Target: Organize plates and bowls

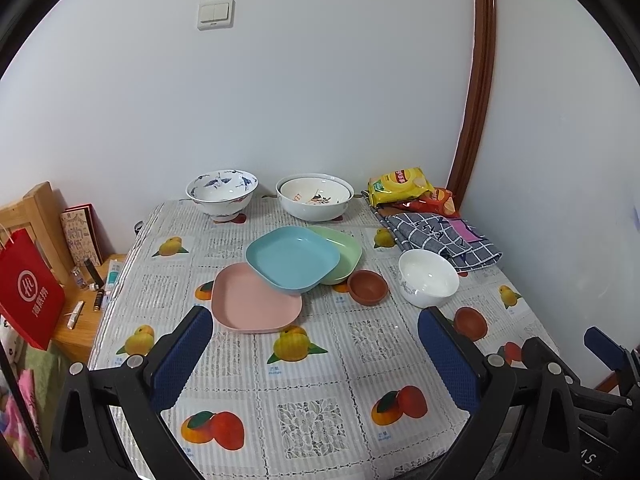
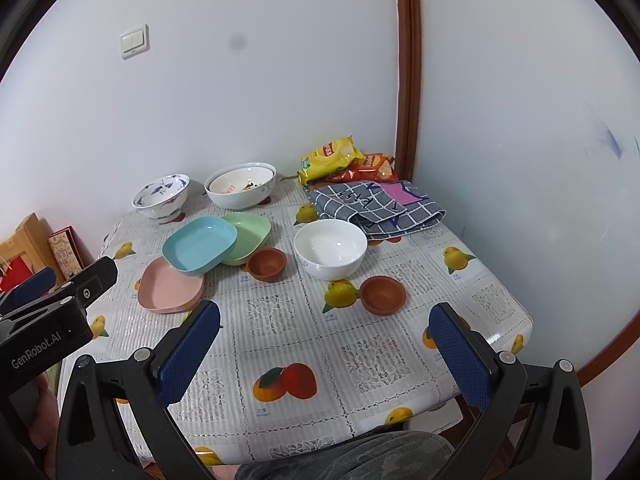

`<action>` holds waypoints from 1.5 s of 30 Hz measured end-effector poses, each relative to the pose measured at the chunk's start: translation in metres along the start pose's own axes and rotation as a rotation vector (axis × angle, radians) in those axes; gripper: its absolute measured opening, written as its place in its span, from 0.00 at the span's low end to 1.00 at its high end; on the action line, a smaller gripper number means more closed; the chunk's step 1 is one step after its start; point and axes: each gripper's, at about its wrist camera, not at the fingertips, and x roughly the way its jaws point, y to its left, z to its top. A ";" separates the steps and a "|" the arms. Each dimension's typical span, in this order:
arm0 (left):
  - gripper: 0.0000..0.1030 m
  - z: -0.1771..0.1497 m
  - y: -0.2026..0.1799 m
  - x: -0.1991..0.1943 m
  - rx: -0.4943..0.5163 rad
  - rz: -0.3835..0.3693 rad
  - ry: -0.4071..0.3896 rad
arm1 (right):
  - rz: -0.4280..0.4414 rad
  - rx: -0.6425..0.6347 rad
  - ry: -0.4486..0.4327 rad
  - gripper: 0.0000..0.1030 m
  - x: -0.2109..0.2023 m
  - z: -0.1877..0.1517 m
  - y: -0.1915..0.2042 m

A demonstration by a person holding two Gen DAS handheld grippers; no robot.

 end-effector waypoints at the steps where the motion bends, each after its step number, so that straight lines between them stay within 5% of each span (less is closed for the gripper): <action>1: 1.00 0.000 0.000 0.000 0.000 0.001 0.000 | 0.001 0.000 -0.001 1.00 0.000 0.000 0.000; 45: 1.00 0.010 -0.007 0.019 0.024 -0.009 -0.001 | 0.031 0.000 -0.012 1.00 0.013 0.012 -0.001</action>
